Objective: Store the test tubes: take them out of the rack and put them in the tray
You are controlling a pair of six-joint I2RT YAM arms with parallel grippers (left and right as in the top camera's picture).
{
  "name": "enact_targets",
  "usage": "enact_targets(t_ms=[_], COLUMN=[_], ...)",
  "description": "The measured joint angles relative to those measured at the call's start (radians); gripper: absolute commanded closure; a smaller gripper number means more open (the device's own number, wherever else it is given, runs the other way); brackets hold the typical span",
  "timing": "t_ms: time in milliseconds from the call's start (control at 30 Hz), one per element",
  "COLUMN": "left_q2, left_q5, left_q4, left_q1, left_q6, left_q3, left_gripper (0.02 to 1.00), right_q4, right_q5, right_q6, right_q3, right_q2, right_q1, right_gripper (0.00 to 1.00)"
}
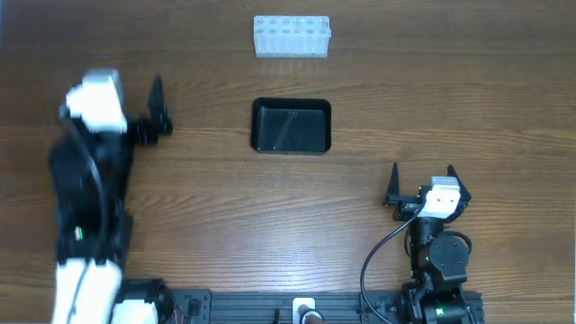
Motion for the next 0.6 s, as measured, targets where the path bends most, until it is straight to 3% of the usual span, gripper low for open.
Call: enact_targets(t_ms=[300, 600], left_q2=[-0.526, -0.729], left_q5=[0.032, 0.085], left_q4=[0.010, 0.008], left_q1=[0.040, 0.040], left_q6=[0.000, 0.000], left_q3=[-0.401, -0.575], left_gripper=[0.018, 0.020], right_q4=[-0.001, -0.001], right_q5=[0.000, 0.000], right_q6=[0.000, 0.000], right_q3=[0.000, 0.000], right_q2=[0.000, 0.000], right_q1=[0.000, 0.000], right_gripper=[0.009, 0.009])
